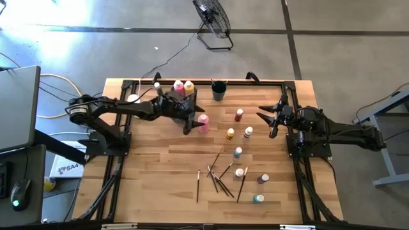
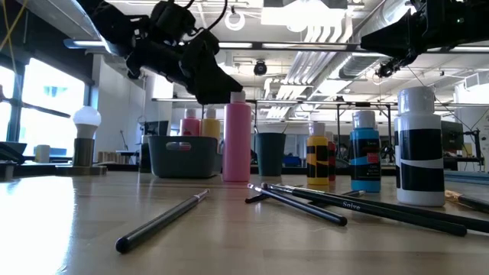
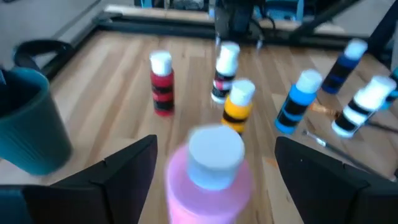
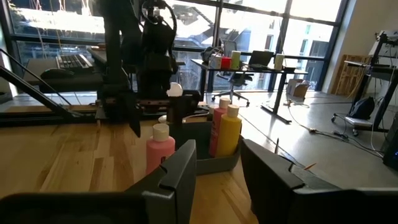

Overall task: Pick & Place Paint Supplies
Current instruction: Put the large pink paint bottle into the green bin

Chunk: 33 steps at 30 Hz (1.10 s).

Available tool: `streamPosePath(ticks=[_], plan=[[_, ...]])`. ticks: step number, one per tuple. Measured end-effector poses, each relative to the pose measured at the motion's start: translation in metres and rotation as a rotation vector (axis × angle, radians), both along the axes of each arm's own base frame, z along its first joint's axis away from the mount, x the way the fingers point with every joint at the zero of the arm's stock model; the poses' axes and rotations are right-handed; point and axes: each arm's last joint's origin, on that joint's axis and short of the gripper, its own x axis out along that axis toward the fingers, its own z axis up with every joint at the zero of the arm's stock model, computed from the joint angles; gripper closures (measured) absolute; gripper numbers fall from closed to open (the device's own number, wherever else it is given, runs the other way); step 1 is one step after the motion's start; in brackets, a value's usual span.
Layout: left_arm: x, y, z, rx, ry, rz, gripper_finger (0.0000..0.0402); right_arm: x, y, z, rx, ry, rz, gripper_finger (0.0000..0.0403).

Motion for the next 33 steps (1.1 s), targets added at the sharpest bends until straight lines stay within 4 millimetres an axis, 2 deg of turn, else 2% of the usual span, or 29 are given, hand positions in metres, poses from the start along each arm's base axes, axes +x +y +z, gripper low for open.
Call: streamPosePath(ticks=[8,33], plan=[[0.0077,-0.0051,-0.0045,0.049,-0.017,0.021,0.008,0.0,0.0,0.0,0.0,0.0,0.0,0.0282],[0.0075,-0.0035,-0.0063,0.053,-0.001,0.072,0.0086,0.0,0.0,0.0,0.0,0.0,0.0,0.0282]])
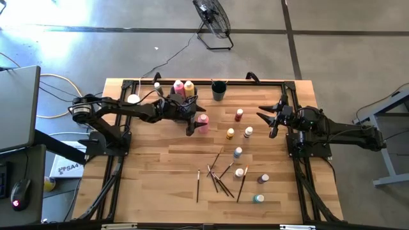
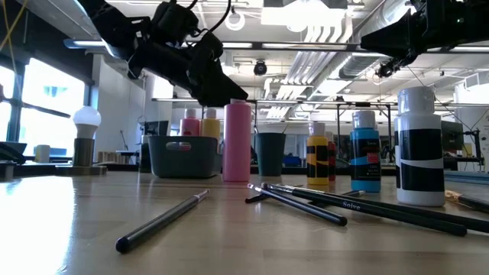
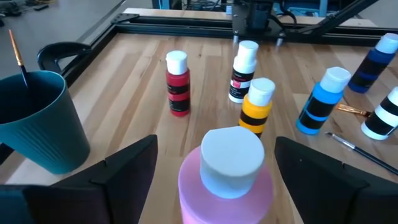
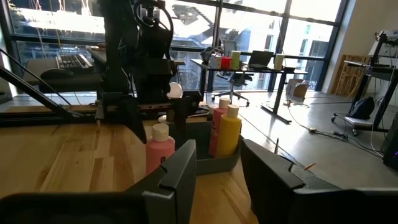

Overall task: Pick & Place Paint Supplies
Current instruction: Put the large pink paint bottle into the green bin

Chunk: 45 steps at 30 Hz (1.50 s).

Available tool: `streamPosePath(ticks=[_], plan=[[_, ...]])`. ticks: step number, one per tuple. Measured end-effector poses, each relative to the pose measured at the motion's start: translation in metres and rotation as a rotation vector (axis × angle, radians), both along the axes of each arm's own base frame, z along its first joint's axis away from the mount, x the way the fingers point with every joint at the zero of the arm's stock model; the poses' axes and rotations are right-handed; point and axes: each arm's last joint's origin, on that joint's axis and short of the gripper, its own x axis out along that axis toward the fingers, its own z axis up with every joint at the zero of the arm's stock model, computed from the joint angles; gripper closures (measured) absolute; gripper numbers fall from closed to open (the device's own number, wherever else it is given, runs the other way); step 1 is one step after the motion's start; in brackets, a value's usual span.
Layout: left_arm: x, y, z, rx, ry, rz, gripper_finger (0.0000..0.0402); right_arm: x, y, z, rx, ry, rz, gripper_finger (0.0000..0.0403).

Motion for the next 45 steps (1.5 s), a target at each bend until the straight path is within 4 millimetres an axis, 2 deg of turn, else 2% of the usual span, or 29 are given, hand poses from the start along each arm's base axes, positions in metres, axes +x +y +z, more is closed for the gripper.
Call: streamPosePath(ticks=[14,28,32,38,45], plan=[[-0.0001,0.0,0.0,-0.001,-0.001,0.0,0.0193,-0.0001,0.0,0.0,0.0,0.0,0.0,0.0282],[-0.0001,-0.0001,0.0,0.0,0.0,-0.003,0.0275,0.0,0.0,0.0,0.0,0.0,0.0,0.0282],[-0.0001,-0.0001,0.0,0.0,0.0,-0.003,0.0282,0.0,0.0,0.0,0.0,0.0,0.0,0.0282],[-0.0002,-0.0001,0.0,-0.025,-0.002,0.005,0.0265,-0.0001,0.0,0.0,0.0,0.0,0.0,0.0282],[0.0002,0.0,-0.0007,-0.025,0.0,0.005,0.0282,-0.0001,0.0,0.0,0.0,0.0,0.0,0.0282]])
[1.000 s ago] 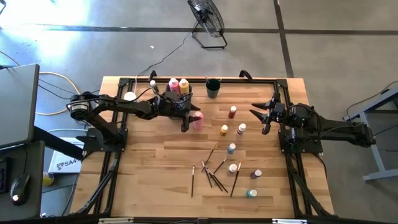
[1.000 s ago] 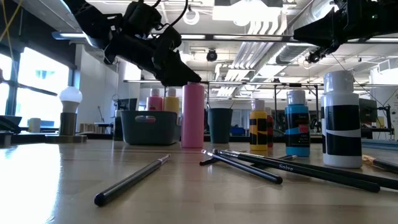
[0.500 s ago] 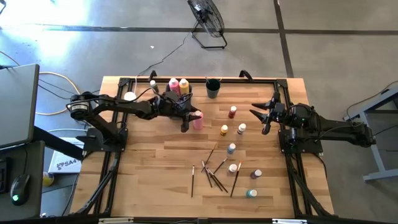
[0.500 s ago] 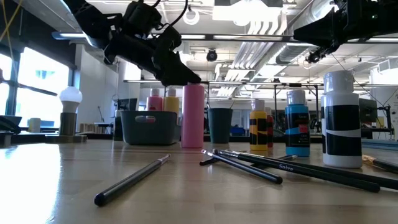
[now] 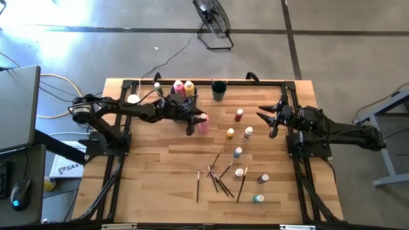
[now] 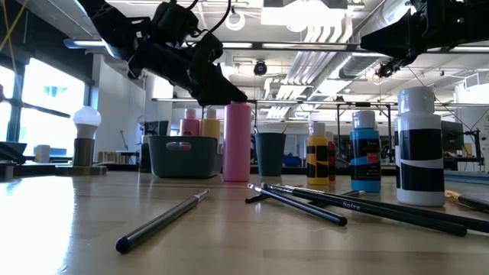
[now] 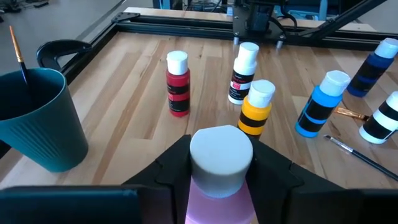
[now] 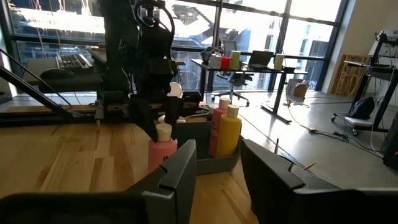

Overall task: Pick & Place Paint Supplies
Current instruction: Put the large pink paint bottle into the green bin

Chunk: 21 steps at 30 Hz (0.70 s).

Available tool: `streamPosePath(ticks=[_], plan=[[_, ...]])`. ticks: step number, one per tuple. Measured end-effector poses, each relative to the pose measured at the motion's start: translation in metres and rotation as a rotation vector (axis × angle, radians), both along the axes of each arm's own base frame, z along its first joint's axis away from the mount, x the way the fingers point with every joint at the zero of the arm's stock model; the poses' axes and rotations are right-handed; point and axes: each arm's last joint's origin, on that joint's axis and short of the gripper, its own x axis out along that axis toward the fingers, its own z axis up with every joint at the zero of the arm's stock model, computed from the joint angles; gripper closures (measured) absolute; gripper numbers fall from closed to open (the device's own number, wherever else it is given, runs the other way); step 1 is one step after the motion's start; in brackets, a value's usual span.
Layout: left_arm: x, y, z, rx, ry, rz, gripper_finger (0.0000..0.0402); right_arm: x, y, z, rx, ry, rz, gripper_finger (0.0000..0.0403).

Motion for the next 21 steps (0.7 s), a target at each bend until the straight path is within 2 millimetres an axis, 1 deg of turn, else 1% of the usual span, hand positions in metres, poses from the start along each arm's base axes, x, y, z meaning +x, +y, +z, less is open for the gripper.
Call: streamPosePath(ticks=[7,13,21], plan=[[0.0001,0.0,-0.0002,-0.001,0.001,-0.001,0.0267,0.0,0.0,0.0,0.0,0.0,0.0,0.0282],[0.0002,0.0,-0.0002,-0.001,-0.001,-0.001,0.0282,0.0001,0.0,0.0,0.0,0.0,0.0,0.0282],[-0.0006,-0.0002,0.0046,0.003,-0.005,0.0,0.0271,0.0,0.0,0.0,0.0,0.0,0.0,0.0282]])
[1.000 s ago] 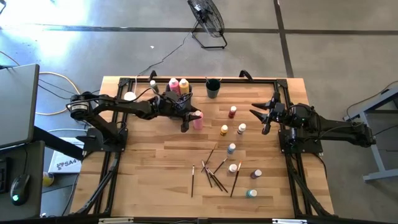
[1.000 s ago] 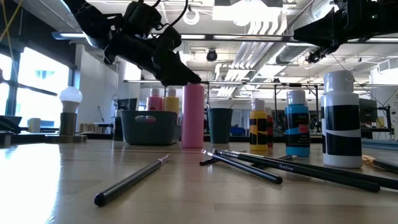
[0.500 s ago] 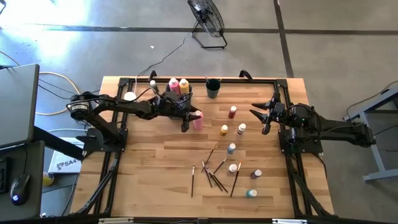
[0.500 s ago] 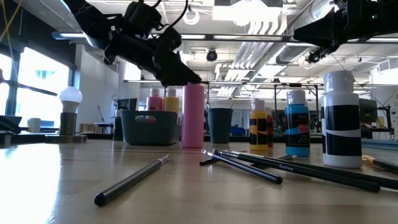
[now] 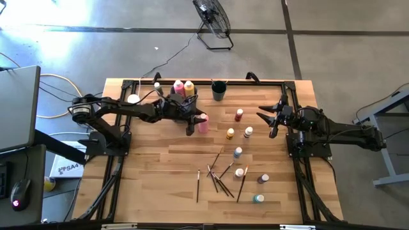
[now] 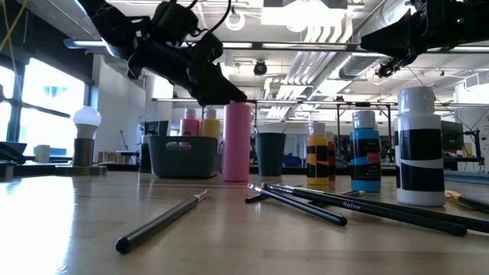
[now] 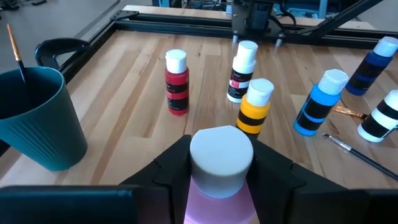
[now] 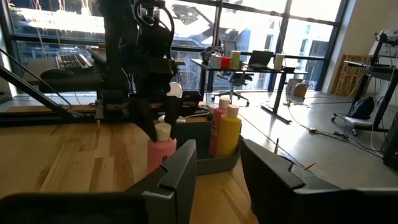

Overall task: Pick & Place Paint Supplies
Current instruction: Put the large pink paint bottle into the green bin

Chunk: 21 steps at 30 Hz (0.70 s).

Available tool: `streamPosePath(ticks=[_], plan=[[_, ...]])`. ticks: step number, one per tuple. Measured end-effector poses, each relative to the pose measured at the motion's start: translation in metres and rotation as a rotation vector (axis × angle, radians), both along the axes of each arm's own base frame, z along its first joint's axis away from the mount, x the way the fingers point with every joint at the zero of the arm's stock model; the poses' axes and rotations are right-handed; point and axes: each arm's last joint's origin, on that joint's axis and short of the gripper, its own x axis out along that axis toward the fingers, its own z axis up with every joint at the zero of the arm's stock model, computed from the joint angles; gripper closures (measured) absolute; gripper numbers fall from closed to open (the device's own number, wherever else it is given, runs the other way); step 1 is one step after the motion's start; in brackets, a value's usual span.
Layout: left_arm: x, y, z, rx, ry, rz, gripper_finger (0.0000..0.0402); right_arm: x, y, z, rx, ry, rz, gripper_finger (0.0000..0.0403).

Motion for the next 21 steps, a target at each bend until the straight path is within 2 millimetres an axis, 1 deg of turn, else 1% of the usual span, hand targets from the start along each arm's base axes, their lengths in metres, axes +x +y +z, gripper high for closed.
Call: streamPosePath(ticks=[5,11,18,21], plan=[[0.001,0.001,0.019,0.055,-0.032,-0.006,0.0281,0.0,0.0,0.0,0.0,0.0,0.0,0.0282],[-0.001,0.001,0.047,0.101,-0.03,0.023,0.0275,0.0,0.0,0.0,0.001,0.003,0.001,0.0282],[-0.017,0.001,0.081,0.185,0.033,0.143,0.0279,0.0,0.0,0.0,0.001,0.004,0.0,0.0282],[-0.028,0.0,0.095,0.211,0.016,0.207,0.0279,0.0,0.0,0.0,0.001,0.004,0.0,0.0282]])
